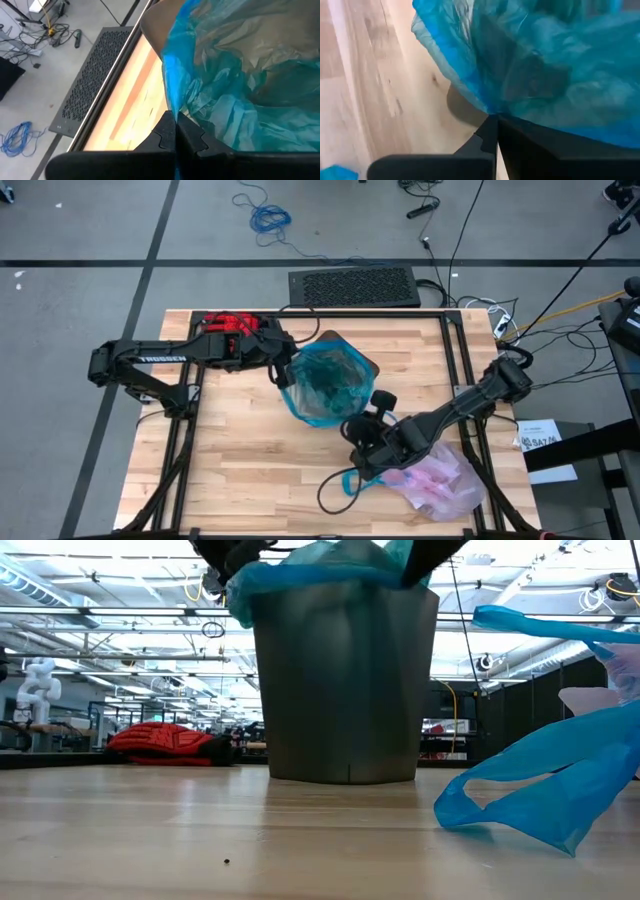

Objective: Place trash/remove bag and relplace
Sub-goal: Insert the blue trash bag into the black trash bin

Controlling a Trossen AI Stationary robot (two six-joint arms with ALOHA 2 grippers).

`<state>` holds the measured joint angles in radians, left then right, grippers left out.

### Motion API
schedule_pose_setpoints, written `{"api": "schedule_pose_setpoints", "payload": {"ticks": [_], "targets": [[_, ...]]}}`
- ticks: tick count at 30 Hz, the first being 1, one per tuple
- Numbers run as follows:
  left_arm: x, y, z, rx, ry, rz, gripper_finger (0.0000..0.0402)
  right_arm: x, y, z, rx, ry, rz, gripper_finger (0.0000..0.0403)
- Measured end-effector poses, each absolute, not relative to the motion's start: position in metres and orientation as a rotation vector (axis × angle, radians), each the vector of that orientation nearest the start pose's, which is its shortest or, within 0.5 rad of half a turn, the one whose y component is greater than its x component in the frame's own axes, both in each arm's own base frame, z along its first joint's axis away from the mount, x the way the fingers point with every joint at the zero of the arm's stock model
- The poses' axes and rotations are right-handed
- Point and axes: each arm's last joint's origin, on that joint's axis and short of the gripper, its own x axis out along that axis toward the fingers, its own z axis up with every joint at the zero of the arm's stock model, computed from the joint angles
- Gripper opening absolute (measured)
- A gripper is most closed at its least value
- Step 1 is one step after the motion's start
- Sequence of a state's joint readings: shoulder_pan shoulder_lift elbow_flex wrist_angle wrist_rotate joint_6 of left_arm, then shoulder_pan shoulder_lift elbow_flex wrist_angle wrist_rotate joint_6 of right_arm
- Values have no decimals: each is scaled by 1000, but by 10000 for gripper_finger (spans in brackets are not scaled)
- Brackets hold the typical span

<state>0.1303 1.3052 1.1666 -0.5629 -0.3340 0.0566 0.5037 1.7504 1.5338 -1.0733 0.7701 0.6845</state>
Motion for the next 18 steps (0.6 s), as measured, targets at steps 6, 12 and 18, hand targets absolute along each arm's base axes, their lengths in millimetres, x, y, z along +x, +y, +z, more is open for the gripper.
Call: {"api": "schedule_pose_setpoints", "payload": {"ticks": [6,12,18], "targets": [[271,45,321,113,714,439,0,308,146,268,-68,979,-520,42],[270,45,320,115,718,441,0,295,155,299,-5,917,-473,128],[270,45,320,115,718,441,0,277,161,337,50,844,-420,210]]}}
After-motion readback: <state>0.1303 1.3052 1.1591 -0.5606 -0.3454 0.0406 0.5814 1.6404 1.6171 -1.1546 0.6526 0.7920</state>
